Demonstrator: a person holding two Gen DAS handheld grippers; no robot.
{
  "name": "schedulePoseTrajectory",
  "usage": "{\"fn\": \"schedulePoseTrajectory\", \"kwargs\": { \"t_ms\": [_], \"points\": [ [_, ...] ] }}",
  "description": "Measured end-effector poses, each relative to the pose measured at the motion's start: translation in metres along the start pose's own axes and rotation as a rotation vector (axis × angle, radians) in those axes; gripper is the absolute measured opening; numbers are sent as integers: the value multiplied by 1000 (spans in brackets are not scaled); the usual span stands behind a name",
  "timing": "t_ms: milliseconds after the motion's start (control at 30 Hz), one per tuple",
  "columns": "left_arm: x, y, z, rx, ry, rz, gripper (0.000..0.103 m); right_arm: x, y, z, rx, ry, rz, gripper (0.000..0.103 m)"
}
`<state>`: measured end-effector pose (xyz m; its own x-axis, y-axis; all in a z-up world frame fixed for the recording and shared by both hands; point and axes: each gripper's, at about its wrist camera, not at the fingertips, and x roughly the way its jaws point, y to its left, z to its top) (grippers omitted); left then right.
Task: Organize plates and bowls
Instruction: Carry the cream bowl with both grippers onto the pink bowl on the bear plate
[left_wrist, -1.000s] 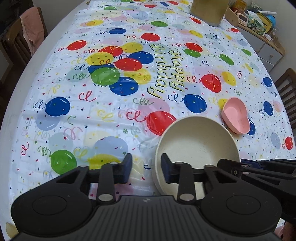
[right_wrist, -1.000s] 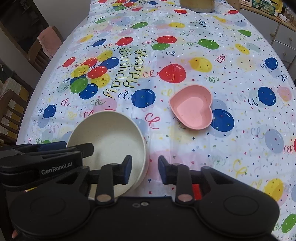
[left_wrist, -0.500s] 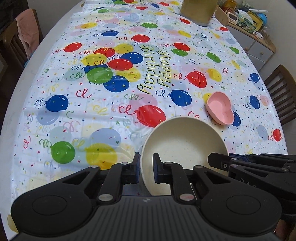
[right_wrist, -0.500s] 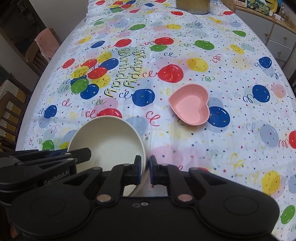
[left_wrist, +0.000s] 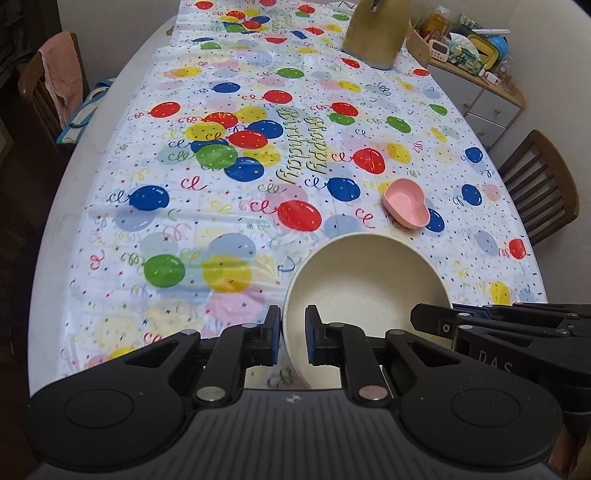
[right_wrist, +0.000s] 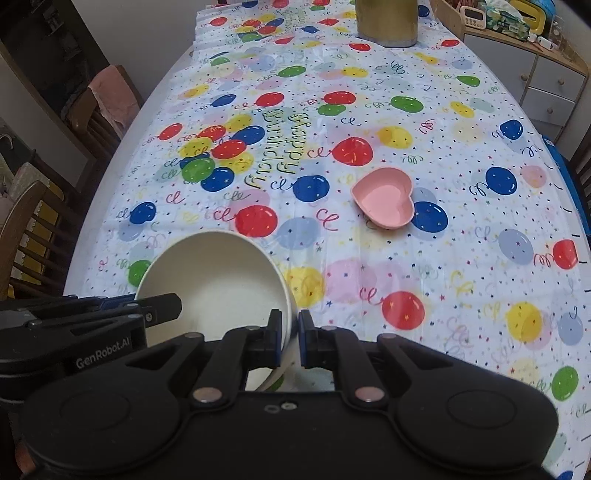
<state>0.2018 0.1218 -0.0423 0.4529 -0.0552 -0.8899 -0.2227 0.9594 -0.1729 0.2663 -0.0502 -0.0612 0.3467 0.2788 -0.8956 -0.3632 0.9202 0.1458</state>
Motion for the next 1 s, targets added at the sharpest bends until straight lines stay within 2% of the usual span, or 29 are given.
{"fn": "schedulePoseTrajectory", "kwargs": {
  "t_ms": [533,1000],
  "points": [
    [-62,30,-55,16,9,-23,13,-53,43,-54,-1,-28,28,8],
    [-89,65,-109,-5,46,-28,13,-69,79,-106,-6,11,56,8]
  ]
}}
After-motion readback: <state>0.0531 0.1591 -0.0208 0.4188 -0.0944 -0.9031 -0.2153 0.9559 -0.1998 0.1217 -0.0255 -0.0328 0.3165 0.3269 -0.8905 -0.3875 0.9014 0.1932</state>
